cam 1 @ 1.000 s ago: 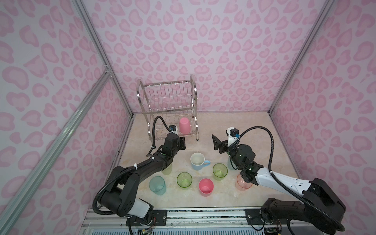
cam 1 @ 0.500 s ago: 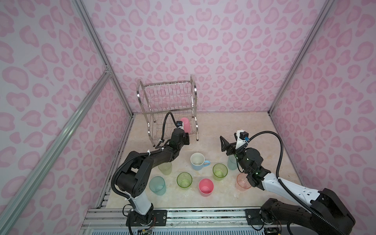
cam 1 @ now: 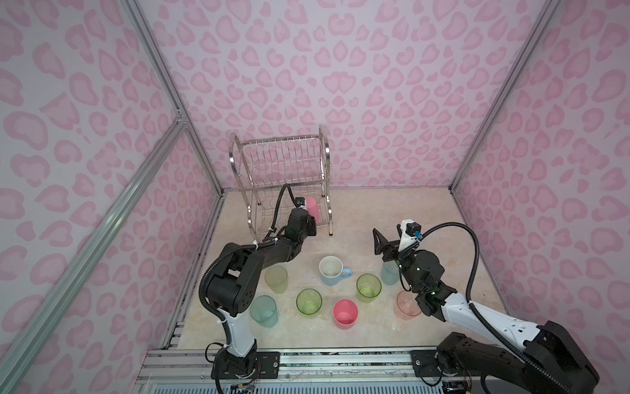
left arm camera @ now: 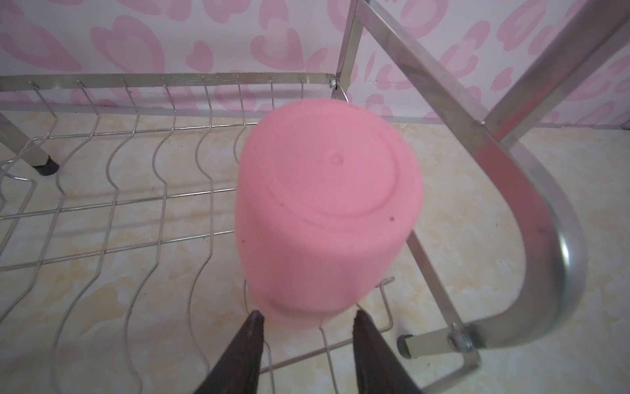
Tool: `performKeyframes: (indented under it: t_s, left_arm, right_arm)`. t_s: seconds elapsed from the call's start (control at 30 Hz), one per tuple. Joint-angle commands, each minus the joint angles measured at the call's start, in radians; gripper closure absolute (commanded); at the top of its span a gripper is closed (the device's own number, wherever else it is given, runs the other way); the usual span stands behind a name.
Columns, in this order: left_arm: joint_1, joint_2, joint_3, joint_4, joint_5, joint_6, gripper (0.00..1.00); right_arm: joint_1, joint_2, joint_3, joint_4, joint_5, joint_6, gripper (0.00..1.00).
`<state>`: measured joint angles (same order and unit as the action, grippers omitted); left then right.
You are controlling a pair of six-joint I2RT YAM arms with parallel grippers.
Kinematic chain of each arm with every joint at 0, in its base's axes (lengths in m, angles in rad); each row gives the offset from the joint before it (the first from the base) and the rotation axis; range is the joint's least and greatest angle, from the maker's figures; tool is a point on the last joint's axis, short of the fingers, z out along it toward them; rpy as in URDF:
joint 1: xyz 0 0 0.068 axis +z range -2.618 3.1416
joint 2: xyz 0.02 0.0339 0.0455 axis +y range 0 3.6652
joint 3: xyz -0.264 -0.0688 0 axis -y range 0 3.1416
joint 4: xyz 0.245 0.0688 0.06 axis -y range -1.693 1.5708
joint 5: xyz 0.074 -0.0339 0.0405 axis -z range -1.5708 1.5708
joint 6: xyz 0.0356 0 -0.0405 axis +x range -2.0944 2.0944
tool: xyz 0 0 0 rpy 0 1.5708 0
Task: Load the cups into the dish rack
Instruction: 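Push the pink cup farther into the rack with the left gripper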
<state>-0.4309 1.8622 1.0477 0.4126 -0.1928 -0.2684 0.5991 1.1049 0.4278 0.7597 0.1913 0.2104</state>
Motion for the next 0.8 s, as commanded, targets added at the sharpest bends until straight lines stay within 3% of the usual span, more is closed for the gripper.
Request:
performKeyframes:
  t_s: [0.0, 0.77]
  left_arm:
    - [0.010, 0.029, 0.037, 0.004, 0.025, -0.010, 0.54]
    - [0.050, 0.174, 0.228, 0.001, 0.061, -0.081, 0.54]
  right_arm:
    - [-0.001, 0.008, -0.008, 0.011, 0.010, 0.003, 0.11]
    - [-0.001, -0.005, -0.040, -0.009, 0.019, 0.022, 0.10]
